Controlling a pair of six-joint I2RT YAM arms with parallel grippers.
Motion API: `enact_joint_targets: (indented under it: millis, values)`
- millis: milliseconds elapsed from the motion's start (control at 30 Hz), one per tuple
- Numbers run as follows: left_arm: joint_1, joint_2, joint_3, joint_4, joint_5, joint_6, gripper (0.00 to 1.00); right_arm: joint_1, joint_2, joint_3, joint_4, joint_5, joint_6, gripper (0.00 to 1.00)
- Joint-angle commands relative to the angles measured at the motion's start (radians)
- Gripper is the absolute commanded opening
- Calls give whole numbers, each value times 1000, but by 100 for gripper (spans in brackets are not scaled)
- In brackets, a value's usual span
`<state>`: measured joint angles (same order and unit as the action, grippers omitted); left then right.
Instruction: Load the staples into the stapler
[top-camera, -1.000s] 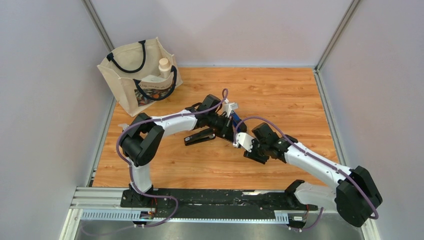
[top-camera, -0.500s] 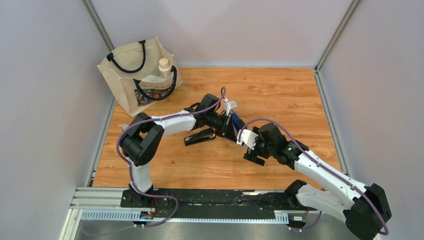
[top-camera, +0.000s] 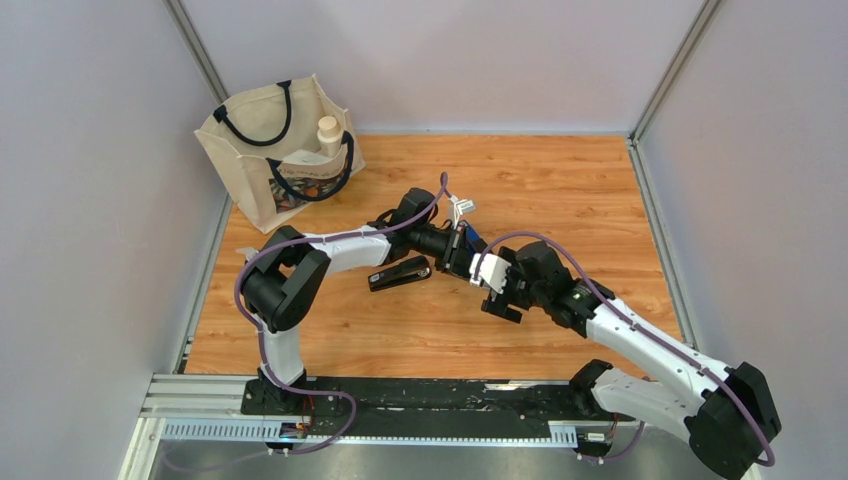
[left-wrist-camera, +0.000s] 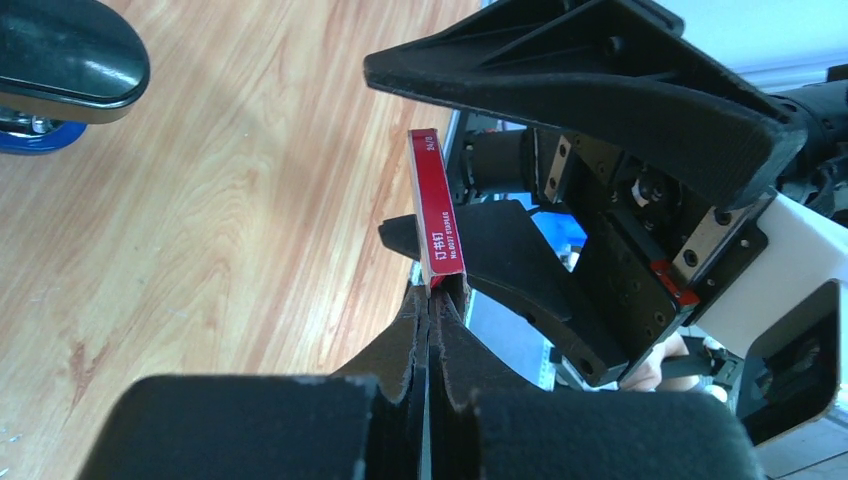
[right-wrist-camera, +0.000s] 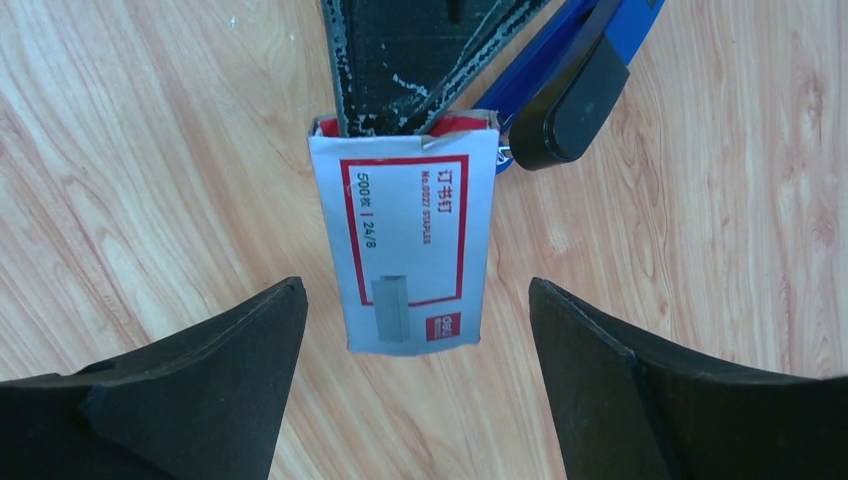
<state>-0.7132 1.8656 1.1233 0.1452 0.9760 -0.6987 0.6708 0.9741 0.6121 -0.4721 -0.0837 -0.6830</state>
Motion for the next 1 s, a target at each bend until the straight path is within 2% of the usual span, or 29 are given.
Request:
enact_joint_targets:
  millis: [0, 300, 533, 800, 967]
  values:
    - [-2, -22, -10, 132, 64, -71, 0, 0, 5, 25, 79, -36, -35, 84]
    - [-2, -11, -16, 163, 86, -93, 0, 1, -38, -9, 95, -76, -64, 48]
    - [-2, -14, 15, 24, 44, 13, 0, -4, -69, -34, 43, -39, -81, 28]
    - [0, -22, 46, -111, -16, 112, 0, -5, -40, -5, -62, -15, -72, 25]
    - [4, -28, 53, -141, -30, 134, 0, -7, -29, -21, -86, 22, -64, 24]
